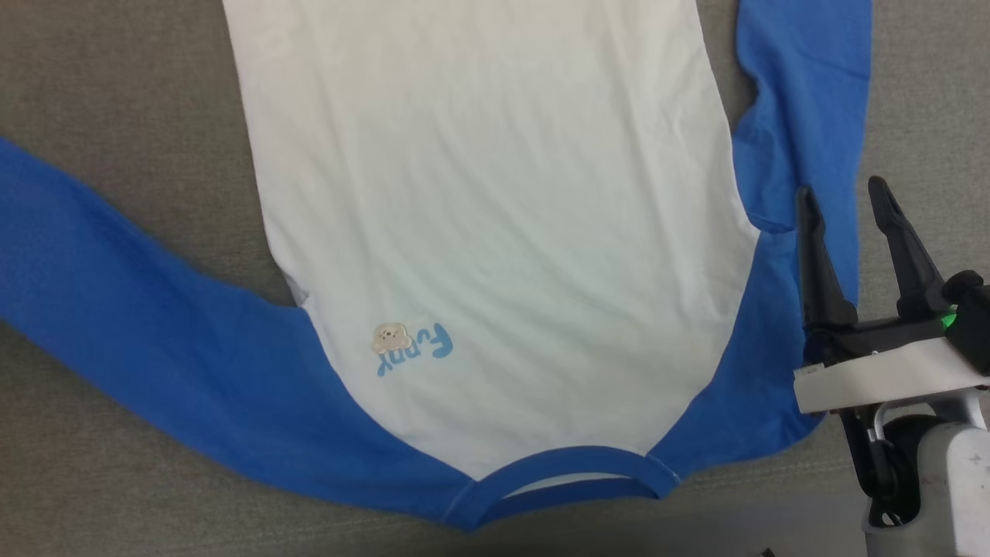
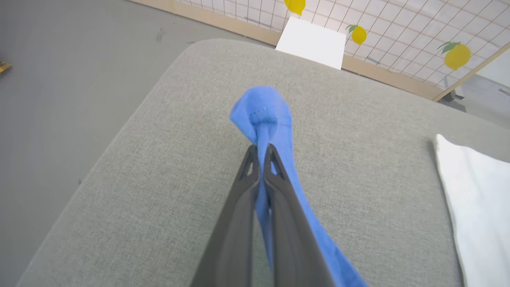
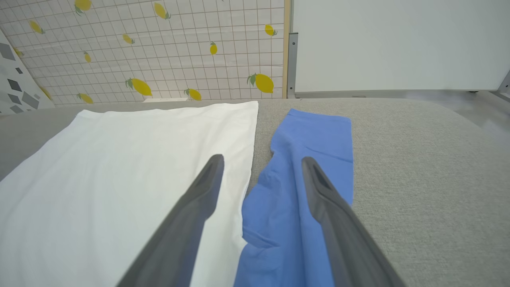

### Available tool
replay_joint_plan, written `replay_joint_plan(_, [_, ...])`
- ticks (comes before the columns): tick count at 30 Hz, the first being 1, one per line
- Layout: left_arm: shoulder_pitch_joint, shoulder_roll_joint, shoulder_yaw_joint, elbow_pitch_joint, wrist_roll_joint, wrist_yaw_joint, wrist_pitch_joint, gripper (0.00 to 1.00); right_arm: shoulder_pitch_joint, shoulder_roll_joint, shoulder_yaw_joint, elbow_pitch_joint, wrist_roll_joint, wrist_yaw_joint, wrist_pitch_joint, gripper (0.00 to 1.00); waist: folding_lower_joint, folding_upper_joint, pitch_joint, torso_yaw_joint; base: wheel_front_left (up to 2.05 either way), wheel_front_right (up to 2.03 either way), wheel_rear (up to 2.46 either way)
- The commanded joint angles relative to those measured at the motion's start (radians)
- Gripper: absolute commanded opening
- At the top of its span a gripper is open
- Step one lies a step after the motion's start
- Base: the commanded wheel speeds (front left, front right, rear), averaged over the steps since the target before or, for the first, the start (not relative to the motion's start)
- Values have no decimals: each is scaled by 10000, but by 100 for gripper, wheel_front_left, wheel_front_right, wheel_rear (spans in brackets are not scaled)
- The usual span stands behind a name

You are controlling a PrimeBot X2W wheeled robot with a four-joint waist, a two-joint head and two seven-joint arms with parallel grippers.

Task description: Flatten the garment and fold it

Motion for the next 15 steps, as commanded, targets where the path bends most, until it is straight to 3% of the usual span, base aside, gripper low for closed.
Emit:
replay_joint_plan(1, [-111,-93,-16,-209,77,-125,-130,0,168,21,-51,34,32,-15,34,100,-1,0,-1016,410,0,0,0])
replay_joint_plan(9, [-600,-845,-917,-2037,-70,-613,176,0,803,27,-282,-36,58,-15,338,100,-1,0,-2336,775,0,0,0])
replay_joint_plan(15, [-1325,-2343,-2442,-3098,46,-617,568,0,1256,29,-383,-164,159,-15,576,100,-1,0,-2934,834,0,0,0])
